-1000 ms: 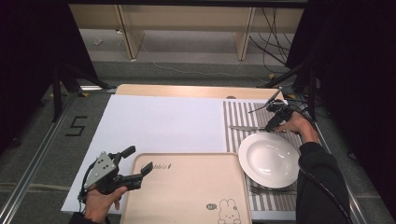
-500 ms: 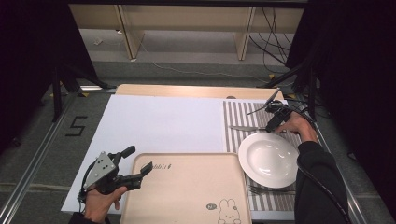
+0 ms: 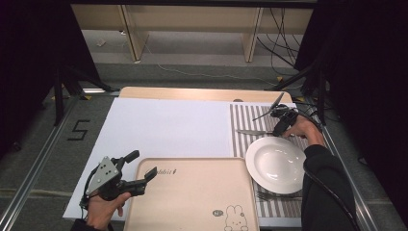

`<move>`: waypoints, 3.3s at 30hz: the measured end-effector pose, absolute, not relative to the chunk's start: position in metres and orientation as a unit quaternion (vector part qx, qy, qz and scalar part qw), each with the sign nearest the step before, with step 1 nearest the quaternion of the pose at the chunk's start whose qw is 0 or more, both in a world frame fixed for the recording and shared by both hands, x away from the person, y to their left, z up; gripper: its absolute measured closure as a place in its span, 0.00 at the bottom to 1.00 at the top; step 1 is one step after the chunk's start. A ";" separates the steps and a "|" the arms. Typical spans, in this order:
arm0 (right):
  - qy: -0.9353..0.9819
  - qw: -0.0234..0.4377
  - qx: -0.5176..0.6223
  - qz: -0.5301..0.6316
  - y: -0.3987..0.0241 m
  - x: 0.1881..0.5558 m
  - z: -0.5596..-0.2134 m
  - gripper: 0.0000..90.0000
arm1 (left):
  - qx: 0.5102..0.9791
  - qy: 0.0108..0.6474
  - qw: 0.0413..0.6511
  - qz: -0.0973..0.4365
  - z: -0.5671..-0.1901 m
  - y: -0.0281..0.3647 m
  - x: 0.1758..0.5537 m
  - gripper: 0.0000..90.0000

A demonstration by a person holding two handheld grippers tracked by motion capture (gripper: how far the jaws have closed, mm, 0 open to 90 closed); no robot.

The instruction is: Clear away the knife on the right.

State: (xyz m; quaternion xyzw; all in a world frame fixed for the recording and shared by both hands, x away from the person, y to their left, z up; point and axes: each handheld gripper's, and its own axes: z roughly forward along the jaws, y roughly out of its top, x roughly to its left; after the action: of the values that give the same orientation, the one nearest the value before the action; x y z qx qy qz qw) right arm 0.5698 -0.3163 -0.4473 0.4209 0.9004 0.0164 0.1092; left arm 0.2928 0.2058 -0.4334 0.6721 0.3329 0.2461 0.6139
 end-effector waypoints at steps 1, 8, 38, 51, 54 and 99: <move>0.902 0.113 0.416 0.016 -0.317 0.570 -0.448 0.45 | 0.672 0.333 0.614 0.246 -0.433 0.206 0.293 0.18; 0.907 0.110 0.407 0.011 -0.315 0.570 -0.450 0.46 | 0.673 0.333 0.613 0.246 -0.433 0.206 0.292 0.18; 0.914 0.100 0.392 0.000 -0.309 0.570 -0.449 0.56 | 0.673 0.332 0.613 0.245 -0.433 0.206 0.291 0.19; 0.913 0.092 0.397 0.010 -0.307 0.567 -0.449 0.69 | 0.672 0.334 0.613 0.247 -0.433 0.206 0.290 0.19; 0.916 0.092 0.390 0.010 -0.307 0.566 -0.449 0.71 | 0.673 0.333 0.612 0.248 -0.434 0.206 0.290 0.19; 0.920 0.122 0.373 0.016 -0.303 0.563 -0.443 0.89 | 0.667 0.340 0.615 0.247 -0.434 0.208 0.291 0.19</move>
State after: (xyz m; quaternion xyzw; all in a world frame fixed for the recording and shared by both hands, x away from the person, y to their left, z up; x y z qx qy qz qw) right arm 0.5633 -0.3031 -0.4426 0.3729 0.9197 0.0161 0.1217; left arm 0.2907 0.2084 -0.4338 0.6673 0.3402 0.2468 0.6149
